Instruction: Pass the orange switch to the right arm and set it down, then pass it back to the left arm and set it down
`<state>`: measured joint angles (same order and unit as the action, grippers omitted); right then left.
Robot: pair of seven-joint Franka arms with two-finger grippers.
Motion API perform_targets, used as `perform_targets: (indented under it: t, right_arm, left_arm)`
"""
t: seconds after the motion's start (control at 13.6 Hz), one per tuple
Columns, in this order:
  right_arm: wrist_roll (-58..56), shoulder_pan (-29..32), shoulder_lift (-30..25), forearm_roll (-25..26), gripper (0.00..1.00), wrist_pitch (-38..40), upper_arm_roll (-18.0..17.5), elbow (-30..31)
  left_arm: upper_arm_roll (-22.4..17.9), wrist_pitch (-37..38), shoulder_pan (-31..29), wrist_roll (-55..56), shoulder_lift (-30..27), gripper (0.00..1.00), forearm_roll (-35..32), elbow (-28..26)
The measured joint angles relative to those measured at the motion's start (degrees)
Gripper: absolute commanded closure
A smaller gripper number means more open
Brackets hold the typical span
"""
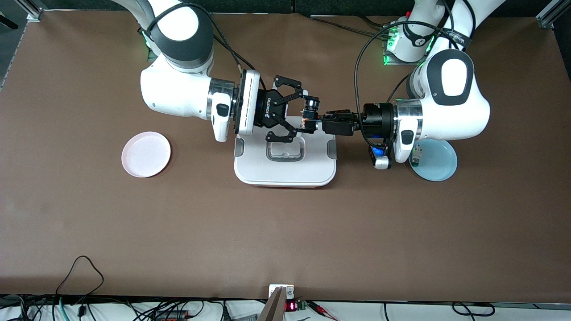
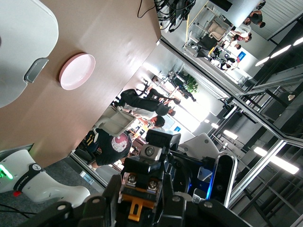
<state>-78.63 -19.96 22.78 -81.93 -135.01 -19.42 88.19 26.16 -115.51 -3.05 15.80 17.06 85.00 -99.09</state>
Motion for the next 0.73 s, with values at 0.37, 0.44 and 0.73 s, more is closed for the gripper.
perform_targets:
  t: [0.37, 0.44, 0.73]
  right_arm:
    - [-0.3, -0.3, 0.0, 0.0, 0.0, 0.0, 0.0, 0.0]
    - [-0.3, -0.5, 0.0, 0.0, 0.0, 0.0, 0.0, 0.0]
    - [-0.3, -0.5, -0.1, 0.0, 0.0, 0.0, 0.0, 0.0]
  left_arm:
    - [-0.1, 0.9, -0.1, 1.0, 0.1, 1.0, 0.0, 0.0]
    - [-0.1, 1.0, -0.1, 1.2, 0.1, 1.0, 0.0, 0.0]
    - [-0.2, 1.5, -0.2, 1.5, 0.1, 1.0, 0.0, 0.0]
